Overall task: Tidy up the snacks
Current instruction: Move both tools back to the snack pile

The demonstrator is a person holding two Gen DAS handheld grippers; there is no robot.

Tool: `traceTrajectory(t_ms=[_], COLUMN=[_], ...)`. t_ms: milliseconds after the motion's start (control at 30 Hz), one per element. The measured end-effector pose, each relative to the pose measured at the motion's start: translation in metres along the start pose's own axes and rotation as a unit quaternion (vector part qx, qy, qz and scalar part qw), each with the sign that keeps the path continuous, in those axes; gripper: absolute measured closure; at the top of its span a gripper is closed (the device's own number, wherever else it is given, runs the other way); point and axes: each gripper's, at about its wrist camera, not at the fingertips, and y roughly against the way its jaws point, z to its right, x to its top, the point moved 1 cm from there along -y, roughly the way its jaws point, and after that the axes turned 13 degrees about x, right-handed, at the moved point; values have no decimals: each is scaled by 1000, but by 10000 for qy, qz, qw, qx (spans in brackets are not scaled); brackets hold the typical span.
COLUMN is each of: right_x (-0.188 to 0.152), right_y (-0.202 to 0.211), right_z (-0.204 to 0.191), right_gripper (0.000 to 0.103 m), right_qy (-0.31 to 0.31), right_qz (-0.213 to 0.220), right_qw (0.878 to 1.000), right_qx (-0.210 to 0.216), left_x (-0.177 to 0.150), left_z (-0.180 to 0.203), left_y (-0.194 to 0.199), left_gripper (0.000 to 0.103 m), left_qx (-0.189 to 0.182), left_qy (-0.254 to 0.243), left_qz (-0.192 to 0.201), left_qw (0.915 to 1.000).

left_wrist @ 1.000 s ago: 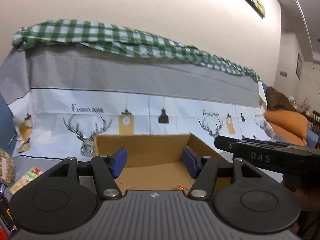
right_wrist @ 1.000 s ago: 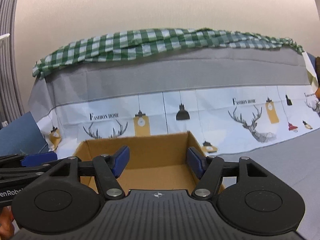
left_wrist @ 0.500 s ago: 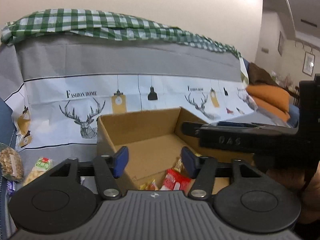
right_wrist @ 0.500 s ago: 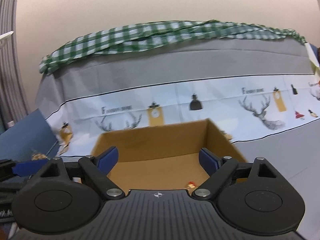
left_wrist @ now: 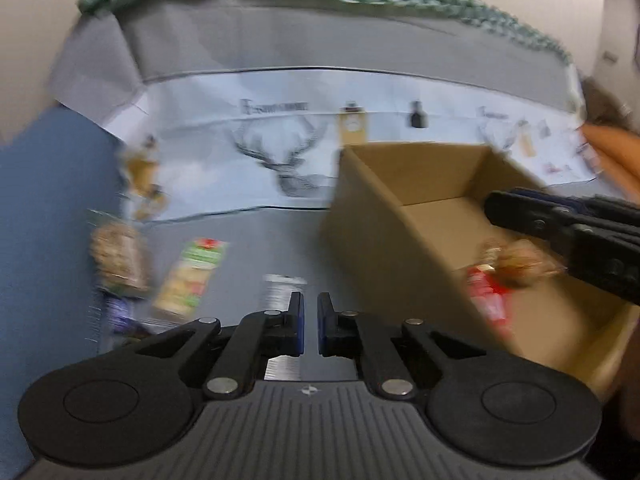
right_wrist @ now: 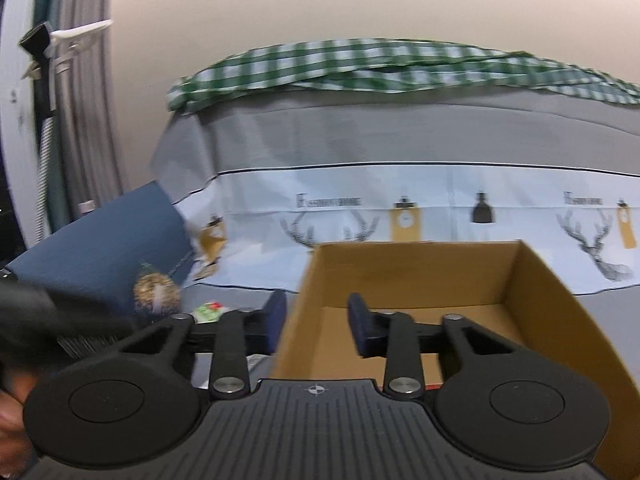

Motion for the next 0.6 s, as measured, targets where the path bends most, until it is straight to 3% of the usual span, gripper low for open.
traceTrajectory(t_ms=[100,367,467,600], right_x=[-2,-7,-12,-22], right_y=[-12,-38,-50,-67], right_z=[-17,-58,-72,-93], right_gripper=[73,73,73,73], right_qy=[66,-34,-79,0], right_qz=[-69,-173,-322,-574], right_qw=[9997,9968,9948,9928], right_qx=[204,783,959,1052], left_x=[4,10,8,4], left_z=[-14,-48,-68,-102], left_y=[-2,-11,-15,-19], left_gripper=[96,96,95,95], left_qx=[-58,513,869,1101], left_qy=[353,1077,1507,2256], left_qz=[28,-205,-353,-526], left_qw=[9994,9926,9841,9666])
